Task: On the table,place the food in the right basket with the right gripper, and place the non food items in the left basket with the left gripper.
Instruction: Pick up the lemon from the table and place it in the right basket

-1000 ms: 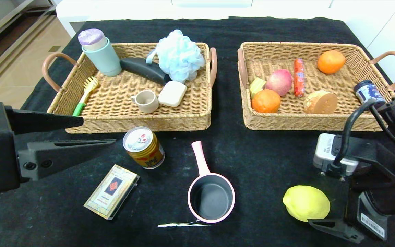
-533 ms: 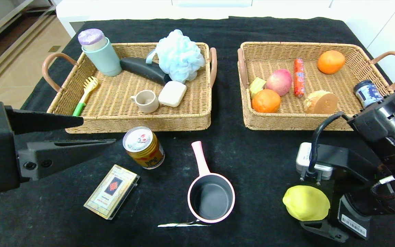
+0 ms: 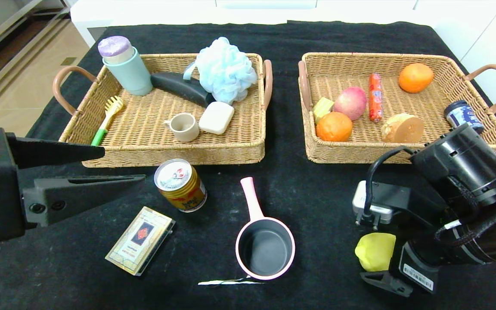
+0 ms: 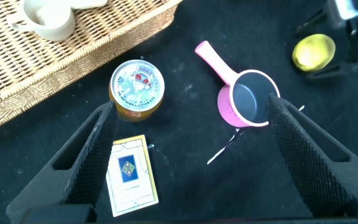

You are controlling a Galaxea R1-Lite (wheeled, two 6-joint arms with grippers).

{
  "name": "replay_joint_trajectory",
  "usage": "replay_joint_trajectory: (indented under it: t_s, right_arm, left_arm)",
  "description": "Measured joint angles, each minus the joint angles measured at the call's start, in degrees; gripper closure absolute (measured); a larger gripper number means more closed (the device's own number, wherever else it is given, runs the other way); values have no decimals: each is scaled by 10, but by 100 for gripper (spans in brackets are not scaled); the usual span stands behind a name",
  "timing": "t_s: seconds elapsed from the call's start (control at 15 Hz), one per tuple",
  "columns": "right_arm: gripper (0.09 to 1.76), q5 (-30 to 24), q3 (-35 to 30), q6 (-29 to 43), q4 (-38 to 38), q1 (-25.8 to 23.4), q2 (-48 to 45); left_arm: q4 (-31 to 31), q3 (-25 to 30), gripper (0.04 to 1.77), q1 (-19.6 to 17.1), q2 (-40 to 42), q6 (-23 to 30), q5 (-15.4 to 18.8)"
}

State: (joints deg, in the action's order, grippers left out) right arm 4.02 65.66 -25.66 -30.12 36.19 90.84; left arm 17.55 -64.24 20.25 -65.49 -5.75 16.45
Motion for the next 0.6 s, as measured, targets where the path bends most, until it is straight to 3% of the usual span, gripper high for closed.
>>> replay_joint_trajectory:
  t_s: [0.6]
  right_arm:
    - [15,24,-11,-3,0,6,9]
  left_arm:
    - [0,0,9,0,0,0,0]
